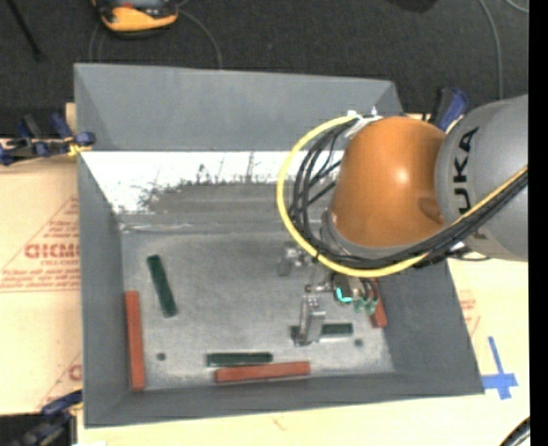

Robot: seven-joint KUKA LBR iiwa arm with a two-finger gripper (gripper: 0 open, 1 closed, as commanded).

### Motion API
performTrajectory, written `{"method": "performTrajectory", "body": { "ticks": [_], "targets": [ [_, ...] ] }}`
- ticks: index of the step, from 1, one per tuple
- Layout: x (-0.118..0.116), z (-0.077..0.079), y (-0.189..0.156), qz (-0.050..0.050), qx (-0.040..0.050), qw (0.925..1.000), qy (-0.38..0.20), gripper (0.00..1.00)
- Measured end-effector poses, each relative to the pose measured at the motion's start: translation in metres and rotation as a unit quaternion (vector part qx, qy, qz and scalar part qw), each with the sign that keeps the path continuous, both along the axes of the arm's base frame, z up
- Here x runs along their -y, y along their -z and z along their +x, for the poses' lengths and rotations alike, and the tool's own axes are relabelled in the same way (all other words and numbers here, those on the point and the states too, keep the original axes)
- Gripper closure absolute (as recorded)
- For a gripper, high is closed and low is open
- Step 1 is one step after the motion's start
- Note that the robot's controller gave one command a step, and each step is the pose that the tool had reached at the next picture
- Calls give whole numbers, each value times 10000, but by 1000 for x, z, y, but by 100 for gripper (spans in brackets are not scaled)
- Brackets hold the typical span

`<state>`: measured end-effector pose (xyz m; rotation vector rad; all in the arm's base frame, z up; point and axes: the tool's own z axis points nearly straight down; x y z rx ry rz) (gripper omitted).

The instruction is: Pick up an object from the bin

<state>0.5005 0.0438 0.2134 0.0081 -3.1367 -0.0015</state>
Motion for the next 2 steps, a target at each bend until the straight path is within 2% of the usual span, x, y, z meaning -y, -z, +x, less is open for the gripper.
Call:
{"method": "performTrajectory", "body": {
  "ticks": [1, 2],
  "targets": [
    [0, 2, -4, 4, 40, 10000, 5, 0],
    [24, -10, 17, -8, 45, 9995, -316, 0]
  ]
}}
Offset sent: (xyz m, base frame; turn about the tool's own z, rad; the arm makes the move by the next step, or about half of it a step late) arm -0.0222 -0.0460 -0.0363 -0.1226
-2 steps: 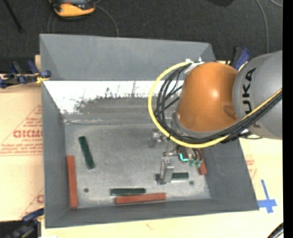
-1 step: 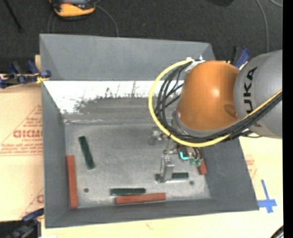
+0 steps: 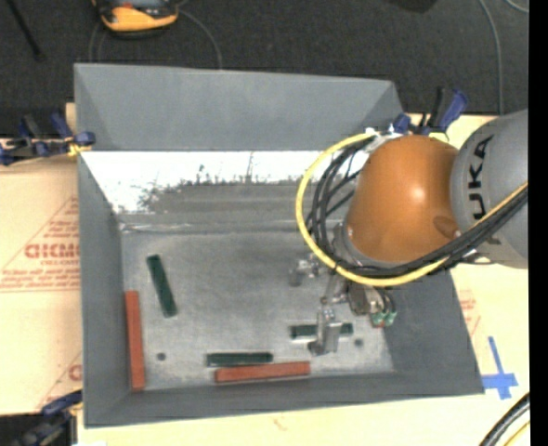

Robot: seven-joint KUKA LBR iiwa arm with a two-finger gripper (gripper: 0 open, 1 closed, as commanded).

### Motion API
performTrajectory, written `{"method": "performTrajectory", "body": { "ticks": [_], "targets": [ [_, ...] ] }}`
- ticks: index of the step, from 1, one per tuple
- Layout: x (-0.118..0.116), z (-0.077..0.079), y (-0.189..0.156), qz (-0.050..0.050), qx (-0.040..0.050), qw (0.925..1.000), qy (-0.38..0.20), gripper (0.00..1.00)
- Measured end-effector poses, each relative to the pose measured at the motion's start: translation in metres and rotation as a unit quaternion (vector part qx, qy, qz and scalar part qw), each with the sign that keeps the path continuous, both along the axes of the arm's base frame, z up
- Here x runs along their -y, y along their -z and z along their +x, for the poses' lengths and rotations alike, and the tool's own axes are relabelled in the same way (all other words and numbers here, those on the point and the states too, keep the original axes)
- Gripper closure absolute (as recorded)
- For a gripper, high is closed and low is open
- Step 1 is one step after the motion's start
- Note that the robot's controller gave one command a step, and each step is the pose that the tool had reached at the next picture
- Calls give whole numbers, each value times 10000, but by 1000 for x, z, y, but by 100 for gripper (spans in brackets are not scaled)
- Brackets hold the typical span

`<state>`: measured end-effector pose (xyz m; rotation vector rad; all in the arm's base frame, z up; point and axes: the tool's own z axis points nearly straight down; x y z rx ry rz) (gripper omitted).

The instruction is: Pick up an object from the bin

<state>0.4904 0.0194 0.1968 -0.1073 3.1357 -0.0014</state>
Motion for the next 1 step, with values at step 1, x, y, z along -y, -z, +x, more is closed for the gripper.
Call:
{"method": "performTrajectory", "body": {
  "ticks": [1],
  "targets": [
    [41, -5, 42, -3, 4, 9999, -157, 0]
  ]
}}
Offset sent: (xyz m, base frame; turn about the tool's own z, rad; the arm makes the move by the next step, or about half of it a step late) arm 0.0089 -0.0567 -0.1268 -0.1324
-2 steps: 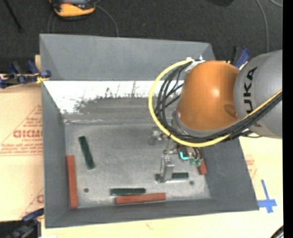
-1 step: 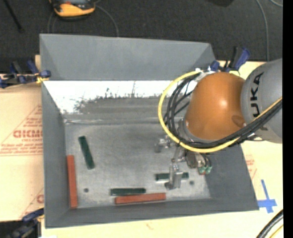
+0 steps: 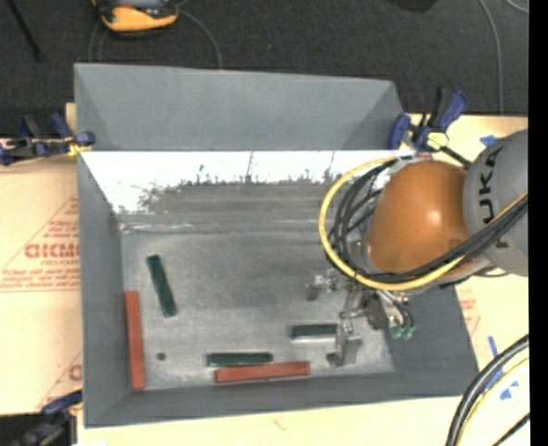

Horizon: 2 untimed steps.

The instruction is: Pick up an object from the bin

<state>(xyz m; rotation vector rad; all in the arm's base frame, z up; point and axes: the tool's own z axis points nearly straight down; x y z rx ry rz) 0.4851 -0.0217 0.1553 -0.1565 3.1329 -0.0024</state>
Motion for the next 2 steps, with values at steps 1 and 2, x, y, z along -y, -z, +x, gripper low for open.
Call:
{"method": "performTrajectory", "body": {
  "ticks": [1, 2],
  "targets": [
    [17, 15, 85, 1, -8, 9988, -489, 100],
    [17, 15, 85, 2, -8, 9988, -486, 100]
  ]
}}
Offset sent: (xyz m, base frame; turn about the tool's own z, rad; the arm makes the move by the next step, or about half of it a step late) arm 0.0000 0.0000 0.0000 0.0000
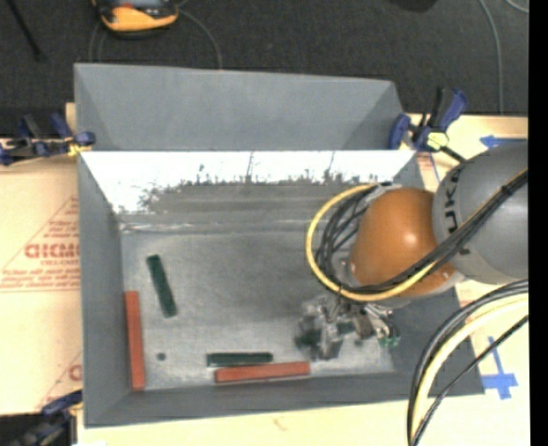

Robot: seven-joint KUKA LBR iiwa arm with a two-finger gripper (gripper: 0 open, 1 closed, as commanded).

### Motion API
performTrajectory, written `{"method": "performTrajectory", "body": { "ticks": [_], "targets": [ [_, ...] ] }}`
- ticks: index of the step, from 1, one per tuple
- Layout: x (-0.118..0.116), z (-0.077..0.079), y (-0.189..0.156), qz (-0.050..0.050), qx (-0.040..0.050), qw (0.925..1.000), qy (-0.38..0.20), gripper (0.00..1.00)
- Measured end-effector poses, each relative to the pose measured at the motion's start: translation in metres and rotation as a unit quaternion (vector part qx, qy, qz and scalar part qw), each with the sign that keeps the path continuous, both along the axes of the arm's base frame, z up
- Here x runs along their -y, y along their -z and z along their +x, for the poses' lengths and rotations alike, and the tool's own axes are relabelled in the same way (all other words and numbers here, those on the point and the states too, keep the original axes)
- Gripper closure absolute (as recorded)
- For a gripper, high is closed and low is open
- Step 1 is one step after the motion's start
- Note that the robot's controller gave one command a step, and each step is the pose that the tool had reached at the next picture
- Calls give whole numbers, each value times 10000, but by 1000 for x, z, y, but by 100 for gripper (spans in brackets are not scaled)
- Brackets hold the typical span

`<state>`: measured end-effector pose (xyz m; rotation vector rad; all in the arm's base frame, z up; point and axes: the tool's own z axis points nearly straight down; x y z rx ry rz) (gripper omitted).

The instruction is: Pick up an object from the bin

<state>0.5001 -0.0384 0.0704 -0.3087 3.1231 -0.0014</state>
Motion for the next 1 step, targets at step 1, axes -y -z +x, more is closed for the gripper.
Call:
{"method": "performTrajectory", "body": {
  "ticks": [1],
  "targets": [
    [13, 17, -128, 1, 3, 9997, -238, 100]
  ]
}}
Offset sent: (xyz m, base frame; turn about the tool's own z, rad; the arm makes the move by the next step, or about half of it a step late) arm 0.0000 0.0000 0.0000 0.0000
